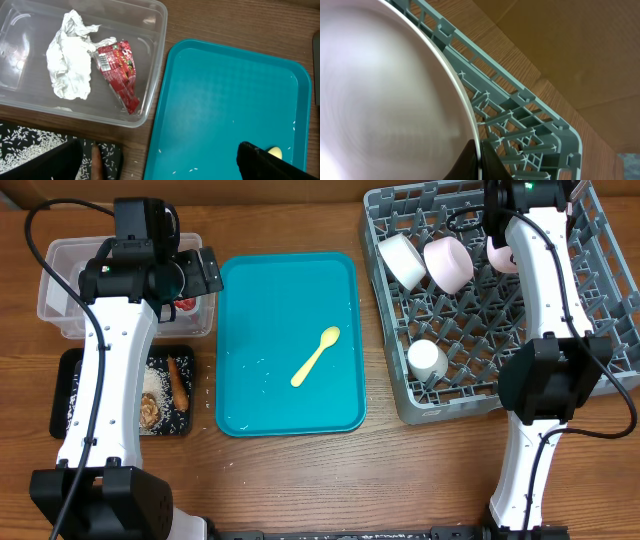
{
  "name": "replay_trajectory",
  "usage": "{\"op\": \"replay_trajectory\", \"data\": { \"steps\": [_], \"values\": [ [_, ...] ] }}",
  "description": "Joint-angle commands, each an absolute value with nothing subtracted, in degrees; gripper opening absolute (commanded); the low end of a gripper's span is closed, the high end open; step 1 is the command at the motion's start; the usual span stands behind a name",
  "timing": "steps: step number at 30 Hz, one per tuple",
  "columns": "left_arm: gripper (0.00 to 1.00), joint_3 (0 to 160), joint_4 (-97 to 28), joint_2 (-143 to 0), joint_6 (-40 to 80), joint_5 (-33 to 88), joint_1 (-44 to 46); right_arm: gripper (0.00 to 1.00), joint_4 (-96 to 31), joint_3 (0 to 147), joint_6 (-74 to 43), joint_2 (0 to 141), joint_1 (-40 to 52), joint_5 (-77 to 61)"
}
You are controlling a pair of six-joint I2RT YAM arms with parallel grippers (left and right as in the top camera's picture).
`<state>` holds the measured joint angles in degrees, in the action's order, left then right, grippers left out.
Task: Sort waste into correct bins and load items into the dishwasher
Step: 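Lower the plate upright into the rack and open the right gripper, then move the right gripper back to the yellow spoon on the teal tray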
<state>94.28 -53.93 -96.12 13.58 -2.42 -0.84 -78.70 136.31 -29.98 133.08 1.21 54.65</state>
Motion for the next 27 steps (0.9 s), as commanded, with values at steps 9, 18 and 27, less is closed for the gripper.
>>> {"op": "replay_trajectory", "data": {
  "steps": [9,18,27],
  "values": [
    [1.00,95.0,-53.5,-95.6,14.4,-3.2,-1.1,0.33,-77.8,136.0,-30.2,132.6,1.1,52.8],
    [1.00,95.0,-53.4,-95.6,14.4,-3.2,-1.1,0.82,-77.4,136.4,-30.2,132.5,1.5,52.7],
    [1.00,95.0,-52.9,-95.6,14.4,-3.2,-1.1,0.91,-79.4,142.3,-23.4,126.4,6.2,40.6]
  ]
}}
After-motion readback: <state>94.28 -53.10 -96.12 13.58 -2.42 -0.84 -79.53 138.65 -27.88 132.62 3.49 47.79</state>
